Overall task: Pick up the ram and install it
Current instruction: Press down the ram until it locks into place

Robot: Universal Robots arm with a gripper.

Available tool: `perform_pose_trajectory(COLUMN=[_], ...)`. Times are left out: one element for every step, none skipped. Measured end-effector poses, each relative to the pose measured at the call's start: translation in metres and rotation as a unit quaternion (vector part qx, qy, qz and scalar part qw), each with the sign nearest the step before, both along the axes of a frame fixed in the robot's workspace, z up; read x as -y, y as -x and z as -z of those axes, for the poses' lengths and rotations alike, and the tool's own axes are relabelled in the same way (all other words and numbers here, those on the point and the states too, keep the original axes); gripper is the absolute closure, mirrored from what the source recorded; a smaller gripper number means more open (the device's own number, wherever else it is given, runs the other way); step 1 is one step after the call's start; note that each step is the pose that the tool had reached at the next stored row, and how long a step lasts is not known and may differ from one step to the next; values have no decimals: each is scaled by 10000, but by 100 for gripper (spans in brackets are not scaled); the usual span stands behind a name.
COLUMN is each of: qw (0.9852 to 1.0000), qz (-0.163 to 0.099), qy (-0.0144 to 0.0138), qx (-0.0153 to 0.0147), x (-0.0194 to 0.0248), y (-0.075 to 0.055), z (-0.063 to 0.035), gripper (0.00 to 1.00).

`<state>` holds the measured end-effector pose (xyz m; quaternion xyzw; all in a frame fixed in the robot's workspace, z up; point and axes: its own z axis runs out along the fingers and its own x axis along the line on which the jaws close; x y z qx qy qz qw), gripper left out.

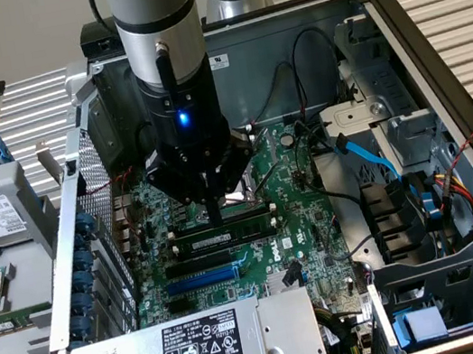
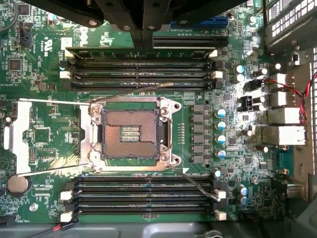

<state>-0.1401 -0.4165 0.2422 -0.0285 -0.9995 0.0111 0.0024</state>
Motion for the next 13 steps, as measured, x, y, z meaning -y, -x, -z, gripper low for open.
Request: perform_pose_trajectory(qw=[10000,10000,10000,10000,10000,10000,10000,10000,10000,10000,10000,10000,10000], qz=[7,11,13,13,13,12,13,14,16,21,25,27,27], qy=[0,0,0,0,-1,-1,-1,0,0,0,0,0,0], qx=[0,0,0,0,1,1,1,0,0,0,0,0,0], x=[0,0,0,0,0,0,0,0,0,0,0,0,0], y=[0,0,0,-1,-4,-9,-14,-18,-23,-29,-35,-38,-39], z=[0,0,0,0,1,1,1,0,0,0,0,0,0], gripper=[90,90,90,90,90,90,90,90,90,90,90,90,90])
